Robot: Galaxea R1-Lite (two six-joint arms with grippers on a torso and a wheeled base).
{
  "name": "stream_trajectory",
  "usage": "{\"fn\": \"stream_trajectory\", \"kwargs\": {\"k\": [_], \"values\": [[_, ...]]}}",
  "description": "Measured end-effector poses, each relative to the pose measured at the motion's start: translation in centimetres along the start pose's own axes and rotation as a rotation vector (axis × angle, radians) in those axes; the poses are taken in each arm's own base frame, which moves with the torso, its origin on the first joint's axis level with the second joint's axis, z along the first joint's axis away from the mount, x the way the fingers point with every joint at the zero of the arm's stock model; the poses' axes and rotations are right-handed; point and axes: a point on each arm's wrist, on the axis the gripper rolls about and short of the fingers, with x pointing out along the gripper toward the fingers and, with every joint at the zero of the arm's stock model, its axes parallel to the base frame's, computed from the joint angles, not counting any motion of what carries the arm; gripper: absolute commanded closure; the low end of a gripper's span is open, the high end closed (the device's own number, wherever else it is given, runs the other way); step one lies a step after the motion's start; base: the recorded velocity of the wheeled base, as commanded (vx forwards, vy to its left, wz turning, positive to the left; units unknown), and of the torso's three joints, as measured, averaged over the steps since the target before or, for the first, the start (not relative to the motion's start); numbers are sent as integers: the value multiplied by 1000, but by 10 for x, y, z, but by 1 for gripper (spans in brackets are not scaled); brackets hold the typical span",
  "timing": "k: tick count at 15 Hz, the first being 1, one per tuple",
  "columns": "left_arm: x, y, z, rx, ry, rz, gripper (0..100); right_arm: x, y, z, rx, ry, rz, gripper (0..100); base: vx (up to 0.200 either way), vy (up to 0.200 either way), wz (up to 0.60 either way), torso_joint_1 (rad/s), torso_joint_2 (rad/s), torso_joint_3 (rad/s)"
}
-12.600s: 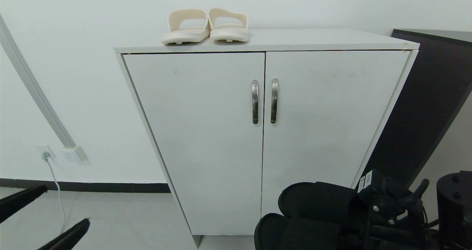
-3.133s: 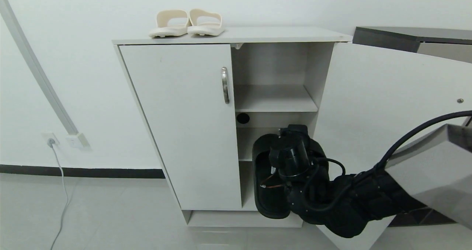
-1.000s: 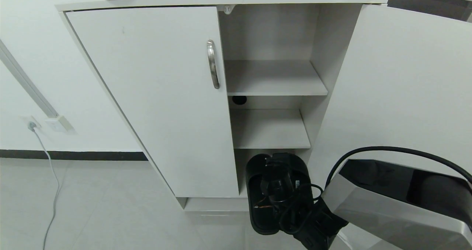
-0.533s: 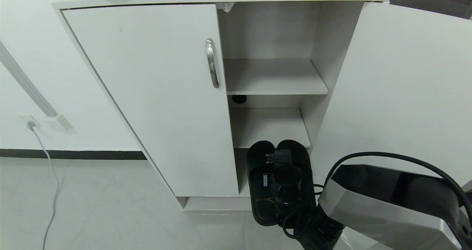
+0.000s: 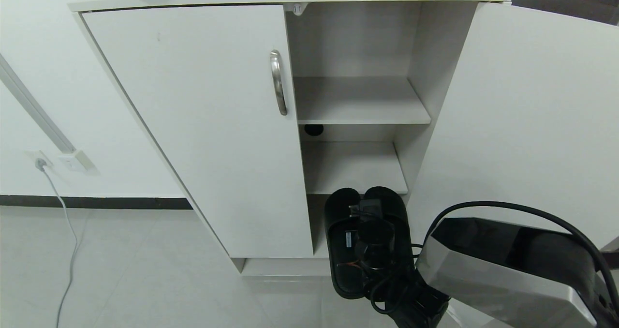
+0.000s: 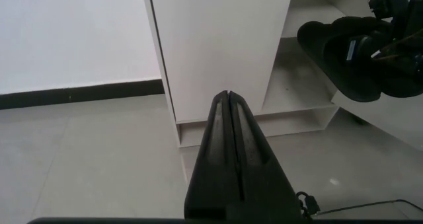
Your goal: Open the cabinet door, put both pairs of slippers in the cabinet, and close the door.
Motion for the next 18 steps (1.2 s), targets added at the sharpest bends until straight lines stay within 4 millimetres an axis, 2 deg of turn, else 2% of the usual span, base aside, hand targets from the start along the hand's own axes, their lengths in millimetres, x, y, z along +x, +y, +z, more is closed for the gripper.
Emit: {"fn": "stream_trajectory", "kwargs": {"k": [7, 11, 18], "values": [[0, 0, 0, 0, 0, 0, 100, 1, -1, -1, 1, -1, -3, 100, 200, 0, 0, 1, 4, 2], [0, 0, 0, 0, 0, 0, 100, 8, -2, 0, 9, -4, -7, 100, 0, 0, 0, 0, 0, 0], [0, 0, 0, 0, 0, 0, 100, 55, 4, 22, 5, 9, 18, 100, 0, 0, 0, 0, 0, 0]]}}
